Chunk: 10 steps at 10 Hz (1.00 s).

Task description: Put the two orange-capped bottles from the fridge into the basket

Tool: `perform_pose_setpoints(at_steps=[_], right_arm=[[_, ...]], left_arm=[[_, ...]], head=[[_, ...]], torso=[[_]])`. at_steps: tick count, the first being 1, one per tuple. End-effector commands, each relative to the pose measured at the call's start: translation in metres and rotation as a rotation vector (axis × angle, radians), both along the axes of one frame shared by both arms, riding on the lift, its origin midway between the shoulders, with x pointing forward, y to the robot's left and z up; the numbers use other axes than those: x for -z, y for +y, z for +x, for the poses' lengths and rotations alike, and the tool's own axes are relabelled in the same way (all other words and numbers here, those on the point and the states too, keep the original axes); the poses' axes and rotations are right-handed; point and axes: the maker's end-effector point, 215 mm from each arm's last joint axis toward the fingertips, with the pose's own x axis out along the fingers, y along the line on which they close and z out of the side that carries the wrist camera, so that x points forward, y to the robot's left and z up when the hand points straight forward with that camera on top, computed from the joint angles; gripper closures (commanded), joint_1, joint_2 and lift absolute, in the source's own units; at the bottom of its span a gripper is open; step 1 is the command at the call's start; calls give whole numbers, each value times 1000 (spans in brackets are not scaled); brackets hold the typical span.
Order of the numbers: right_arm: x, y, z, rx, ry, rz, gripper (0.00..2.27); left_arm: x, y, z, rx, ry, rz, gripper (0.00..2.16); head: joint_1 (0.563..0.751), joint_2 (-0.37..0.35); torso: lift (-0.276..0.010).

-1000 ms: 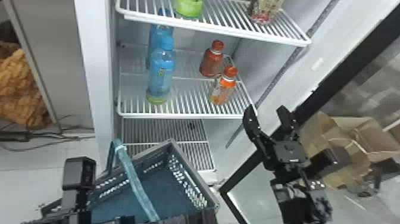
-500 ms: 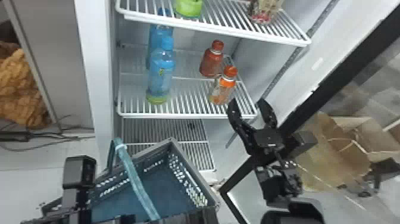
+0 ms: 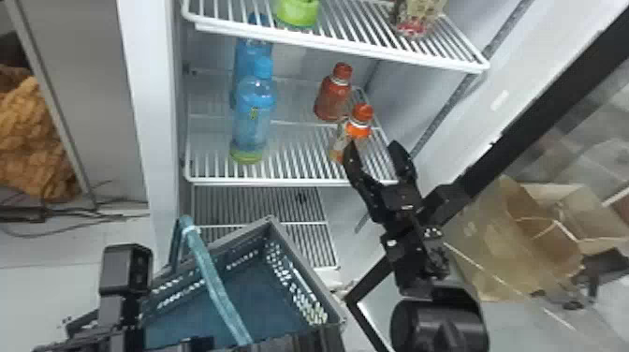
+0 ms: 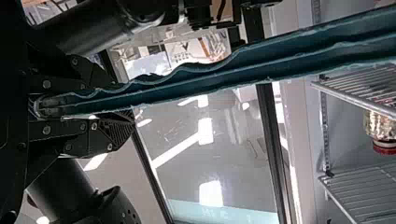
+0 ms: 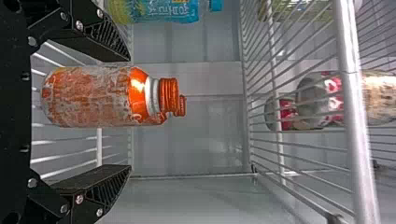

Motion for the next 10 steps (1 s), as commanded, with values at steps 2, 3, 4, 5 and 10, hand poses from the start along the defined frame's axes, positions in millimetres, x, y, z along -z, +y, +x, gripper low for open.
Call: perform_pose_setpoints(at_steps=[2,3,4,5,10], right_arm=[[-3,19,28,-40,-8,1,262],[-4,22,36,-46,-9,0,265],[-2,25,41,-51,-5,-7,265],[-3,22,44,-37,-5,-16,266],[-3,23,44,-30,8,-4,749]], left_arm=[[-1,0,1,0,-2,0,1165],[-1,0,1,0,-2,0,1165],[-1,0,1,0,-2,0,1165],[-1,0,1,0,-2,0,1165],[0,1,1,-6,1,-1,1165]], head=[[695,-350],[695,-350],[695,-350],[695,-350],[695,-350]], torso=[[-235],[-235],[-235],[-235],[-235]])
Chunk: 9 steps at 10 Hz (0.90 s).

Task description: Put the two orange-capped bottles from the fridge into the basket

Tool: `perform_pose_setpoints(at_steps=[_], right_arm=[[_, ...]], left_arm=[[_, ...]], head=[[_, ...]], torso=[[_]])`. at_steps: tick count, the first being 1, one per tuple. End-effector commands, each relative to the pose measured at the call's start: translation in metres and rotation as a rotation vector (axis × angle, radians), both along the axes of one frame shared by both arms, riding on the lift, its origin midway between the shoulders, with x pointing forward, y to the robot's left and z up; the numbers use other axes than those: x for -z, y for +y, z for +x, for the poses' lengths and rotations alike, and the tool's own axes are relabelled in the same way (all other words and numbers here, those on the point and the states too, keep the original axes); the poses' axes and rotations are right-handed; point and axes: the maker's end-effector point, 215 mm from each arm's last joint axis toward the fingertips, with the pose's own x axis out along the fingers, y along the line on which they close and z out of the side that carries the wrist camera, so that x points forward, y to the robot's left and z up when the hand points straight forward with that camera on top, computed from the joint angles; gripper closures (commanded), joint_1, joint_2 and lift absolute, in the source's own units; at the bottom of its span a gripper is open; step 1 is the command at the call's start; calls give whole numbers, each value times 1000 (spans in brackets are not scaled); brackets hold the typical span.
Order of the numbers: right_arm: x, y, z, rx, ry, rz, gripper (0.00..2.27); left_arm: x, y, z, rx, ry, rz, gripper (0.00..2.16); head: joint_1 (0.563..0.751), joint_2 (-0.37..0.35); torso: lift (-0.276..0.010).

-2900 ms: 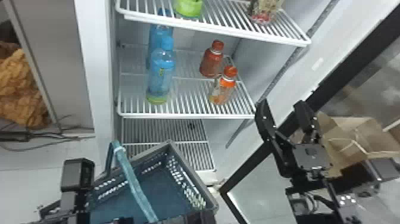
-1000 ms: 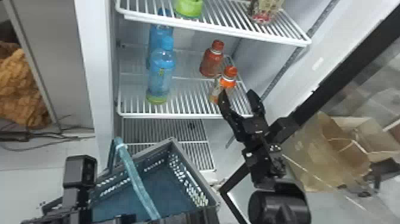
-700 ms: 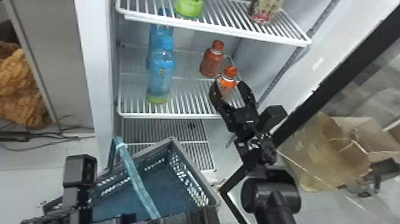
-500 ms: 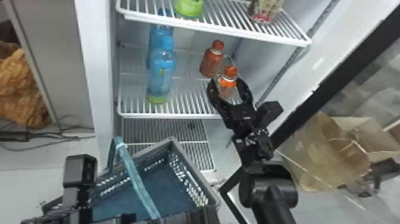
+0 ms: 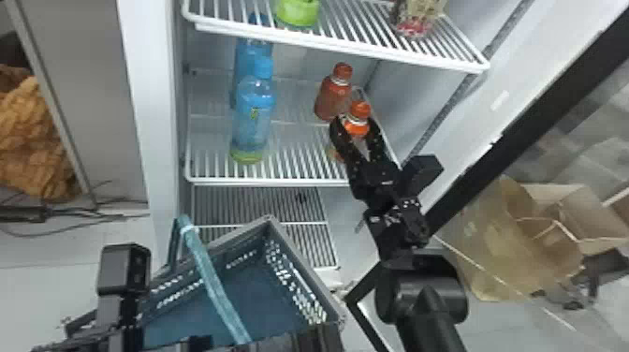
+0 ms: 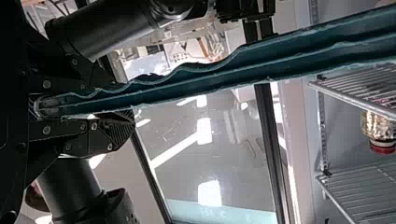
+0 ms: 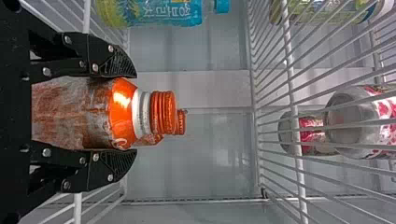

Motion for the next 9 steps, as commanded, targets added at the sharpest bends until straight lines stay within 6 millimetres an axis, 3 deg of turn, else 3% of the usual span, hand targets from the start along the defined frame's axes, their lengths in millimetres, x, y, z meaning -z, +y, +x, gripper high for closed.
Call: perform_pose_setpoints(at_steps=[1,4,6,7,9], right_arm=[[-9,1,-6,-2,-17,14,749],[-59,20,-43,-68,-74,74,749],[-84,64,-74,-194,-33,142,749],[-93,87,-92,-260,5,173,749],[-83,128,-134,-382,181,211,749]], left_arm=[[0,1,1,-2,0,1,1165],[0,1,0,-1,0,1,1165],[0,1,0,1,-2,1,1165],[0,0,0,3,-4,1,1165],[-1,0,1,3,-7,1,1165]], head=[[695,-350],[695,-350],[695,-350],[695,-350],[695,-350]], torso=[[-235],[-235],[-235],[-235],[-235]])
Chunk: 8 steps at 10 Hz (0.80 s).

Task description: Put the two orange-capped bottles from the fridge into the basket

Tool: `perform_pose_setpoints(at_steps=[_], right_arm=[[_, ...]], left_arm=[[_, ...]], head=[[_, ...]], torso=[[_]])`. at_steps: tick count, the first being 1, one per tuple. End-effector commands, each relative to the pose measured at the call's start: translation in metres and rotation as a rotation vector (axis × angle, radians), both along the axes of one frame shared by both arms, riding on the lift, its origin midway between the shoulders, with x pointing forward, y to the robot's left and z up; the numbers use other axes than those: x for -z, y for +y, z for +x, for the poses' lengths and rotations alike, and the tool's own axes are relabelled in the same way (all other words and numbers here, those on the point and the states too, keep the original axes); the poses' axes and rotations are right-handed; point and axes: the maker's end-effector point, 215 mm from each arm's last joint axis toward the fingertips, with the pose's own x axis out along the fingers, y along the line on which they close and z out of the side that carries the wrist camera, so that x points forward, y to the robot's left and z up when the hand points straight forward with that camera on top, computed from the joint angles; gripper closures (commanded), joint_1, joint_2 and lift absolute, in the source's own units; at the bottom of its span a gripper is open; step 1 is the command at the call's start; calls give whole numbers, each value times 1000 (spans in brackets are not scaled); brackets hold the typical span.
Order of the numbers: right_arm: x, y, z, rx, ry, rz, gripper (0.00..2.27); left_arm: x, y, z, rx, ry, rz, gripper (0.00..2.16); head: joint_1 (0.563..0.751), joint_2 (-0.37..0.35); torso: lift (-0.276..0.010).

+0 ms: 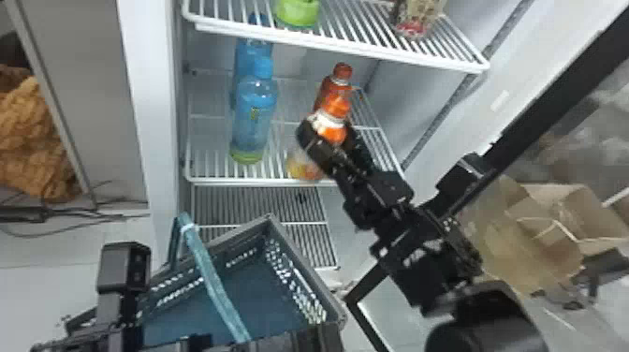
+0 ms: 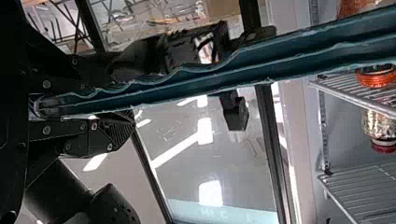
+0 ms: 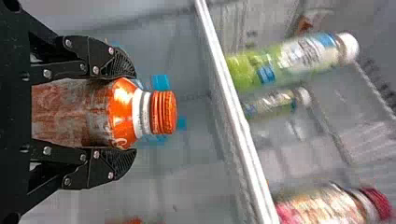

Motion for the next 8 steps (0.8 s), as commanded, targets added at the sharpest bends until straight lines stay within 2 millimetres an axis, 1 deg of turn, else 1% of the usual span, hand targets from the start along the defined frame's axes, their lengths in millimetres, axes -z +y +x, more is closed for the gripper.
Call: perform_pose_setpoints(at_steps=[1,2,3,4,5,7,8], right_arm=[[16,30,-38,-107,155,10,749],[20,45,-64,-159,240,-2,749],[24,57,-85,-202,313,-16,749],[35,66,-104,-249,395,-33,749],[40,76,-120,-293,449,-50,749],[56,86,-148,-349,557,-89,749],[63,86,-153,-357,588,-96,749]], left_arm=[[0,0,1,0,-4,2,1165],[1,0,1,-1,-4,5,1165],[0,-1,0,1,-4,3,1165],[0,-1,0,3,-5,5,1165],[1,-1,0,5,-3,3,1165],[1,-1,0,3,-3,6,1165],[1,-1,0,5,-2,5,1165]], head=[[695,-350],[695,-350],[695,-350],[695,-350],[695,-350],[695,-350],[695,-350]], torso=[[-235],[-235],[-235],[-235],[-235],[-235],[-235]])
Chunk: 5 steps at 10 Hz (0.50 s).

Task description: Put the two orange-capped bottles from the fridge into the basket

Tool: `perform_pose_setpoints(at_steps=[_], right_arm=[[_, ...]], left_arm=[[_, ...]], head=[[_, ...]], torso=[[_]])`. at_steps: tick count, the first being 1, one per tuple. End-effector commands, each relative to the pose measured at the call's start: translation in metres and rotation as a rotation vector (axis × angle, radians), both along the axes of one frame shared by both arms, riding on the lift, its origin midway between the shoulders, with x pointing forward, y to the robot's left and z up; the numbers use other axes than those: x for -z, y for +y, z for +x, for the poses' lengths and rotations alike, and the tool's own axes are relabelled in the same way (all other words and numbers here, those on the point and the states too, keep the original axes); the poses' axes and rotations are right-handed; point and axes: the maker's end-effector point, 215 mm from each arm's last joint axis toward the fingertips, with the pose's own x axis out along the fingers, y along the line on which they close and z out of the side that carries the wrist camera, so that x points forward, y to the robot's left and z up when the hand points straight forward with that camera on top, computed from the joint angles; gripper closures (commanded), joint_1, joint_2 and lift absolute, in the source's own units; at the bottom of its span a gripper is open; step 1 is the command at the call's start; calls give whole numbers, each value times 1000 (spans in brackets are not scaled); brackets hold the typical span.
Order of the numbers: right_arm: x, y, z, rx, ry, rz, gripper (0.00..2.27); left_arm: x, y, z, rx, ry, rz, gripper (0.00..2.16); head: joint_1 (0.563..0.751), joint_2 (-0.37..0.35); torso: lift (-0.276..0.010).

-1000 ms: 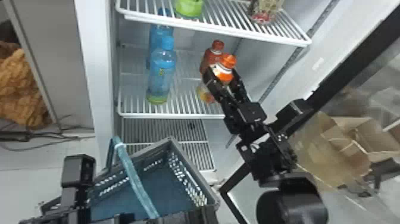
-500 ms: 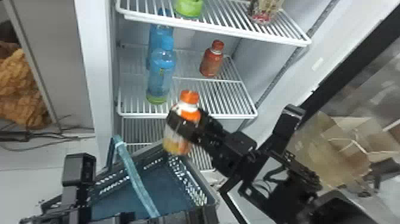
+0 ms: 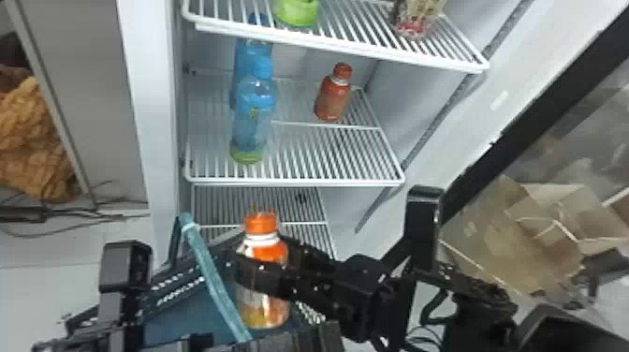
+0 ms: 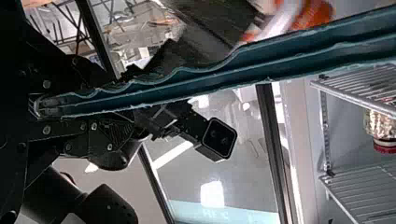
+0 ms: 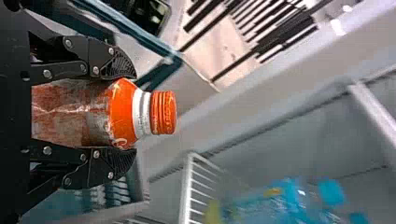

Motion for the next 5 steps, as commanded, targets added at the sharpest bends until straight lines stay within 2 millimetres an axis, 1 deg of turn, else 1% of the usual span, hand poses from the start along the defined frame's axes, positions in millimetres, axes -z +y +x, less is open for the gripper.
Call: perform_pose_setpoints(at_steps=[1,2,3,4,5], right_arm=[[9,1,-5,-17,35,-8,745],[10,-5,1,-11,22,-29,647],[11,-6,4,-13,21,-32,499],[11,-7,7,-10,18,-28,420],[8,-8,14,-4,-5,-15,380]], left_arm=[[0,0,0,-1,0,1,1165],[0,0,-1,1,0,0,1165],[0,0,0,-1,0,-1,1165],[-1,0,0,-1,0,-2,1165],[0,0,0,-1,0,-1,1165]], head=[[695,-350],[695,-350],[695,-350],[695,-350],[695,-350]], torso=[[-235],[-235],[-235],[-235],[-235]])
